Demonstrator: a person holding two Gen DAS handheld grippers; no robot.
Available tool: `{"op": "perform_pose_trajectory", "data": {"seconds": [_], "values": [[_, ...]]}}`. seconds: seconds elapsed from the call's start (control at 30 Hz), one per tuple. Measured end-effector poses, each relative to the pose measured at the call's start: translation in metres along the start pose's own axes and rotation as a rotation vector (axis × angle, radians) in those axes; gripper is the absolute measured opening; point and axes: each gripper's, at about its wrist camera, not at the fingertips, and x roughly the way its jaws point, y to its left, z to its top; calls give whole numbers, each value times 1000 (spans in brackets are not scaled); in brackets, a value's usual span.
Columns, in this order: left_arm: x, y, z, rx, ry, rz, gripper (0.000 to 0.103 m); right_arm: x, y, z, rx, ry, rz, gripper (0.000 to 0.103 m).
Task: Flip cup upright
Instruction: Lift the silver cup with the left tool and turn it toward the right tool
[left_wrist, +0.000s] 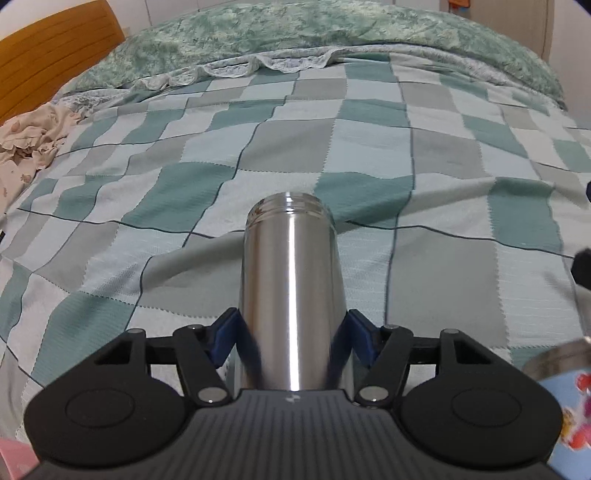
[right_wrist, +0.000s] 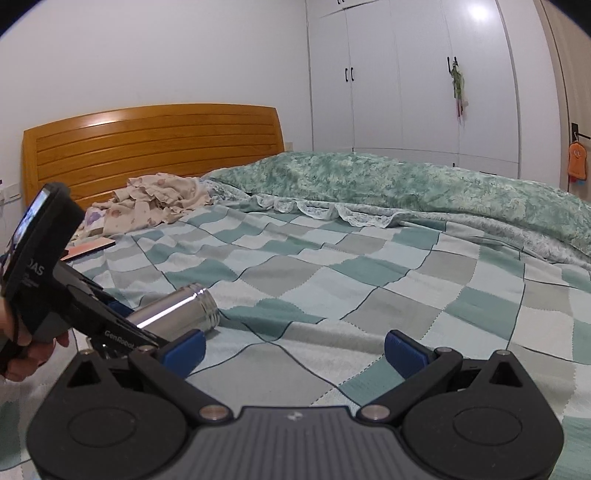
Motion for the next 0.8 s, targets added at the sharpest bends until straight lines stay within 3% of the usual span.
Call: {"op": "perform_pose_trajectory", "data": {"seconds": [0.43,0.8], "values": [[-93,6,-25,18,-80,-108,64,-74,54,18,16,-31,-32,103],[-153,9,-87,53,-70,-180,64,-137,133,3,-11,19,-67,103]]}}
